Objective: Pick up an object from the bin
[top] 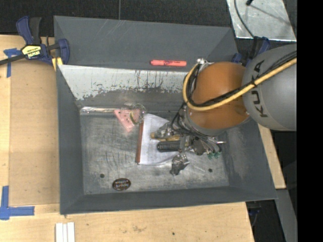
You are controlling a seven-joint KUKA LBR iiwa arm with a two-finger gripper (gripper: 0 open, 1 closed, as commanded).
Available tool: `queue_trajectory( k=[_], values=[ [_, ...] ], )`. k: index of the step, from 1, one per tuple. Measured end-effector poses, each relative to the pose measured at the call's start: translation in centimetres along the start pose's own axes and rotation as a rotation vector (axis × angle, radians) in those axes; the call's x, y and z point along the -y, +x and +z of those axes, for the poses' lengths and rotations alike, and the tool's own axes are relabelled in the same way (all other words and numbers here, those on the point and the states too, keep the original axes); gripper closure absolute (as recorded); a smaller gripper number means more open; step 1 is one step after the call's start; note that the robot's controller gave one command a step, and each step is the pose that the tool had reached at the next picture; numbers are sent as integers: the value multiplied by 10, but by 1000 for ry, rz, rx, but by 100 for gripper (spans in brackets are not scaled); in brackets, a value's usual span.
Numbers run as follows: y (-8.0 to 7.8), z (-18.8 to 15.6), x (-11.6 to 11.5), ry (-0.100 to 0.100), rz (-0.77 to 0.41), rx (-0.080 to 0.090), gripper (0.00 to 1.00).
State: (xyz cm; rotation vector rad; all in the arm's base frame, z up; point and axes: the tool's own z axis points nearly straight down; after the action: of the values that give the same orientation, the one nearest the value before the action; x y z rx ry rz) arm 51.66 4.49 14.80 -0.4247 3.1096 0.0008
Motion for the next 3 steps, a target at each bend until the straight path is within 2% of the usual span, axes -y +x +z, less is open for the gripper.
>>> queue_trajectory(
  k=[1,2,3],
  values=[
    [6,16,0,-1,11,-4,0],
    [-16,70,7,-2,466,-3,100],
    [-16,70,7,-2,467,-3,100]
  ],
)
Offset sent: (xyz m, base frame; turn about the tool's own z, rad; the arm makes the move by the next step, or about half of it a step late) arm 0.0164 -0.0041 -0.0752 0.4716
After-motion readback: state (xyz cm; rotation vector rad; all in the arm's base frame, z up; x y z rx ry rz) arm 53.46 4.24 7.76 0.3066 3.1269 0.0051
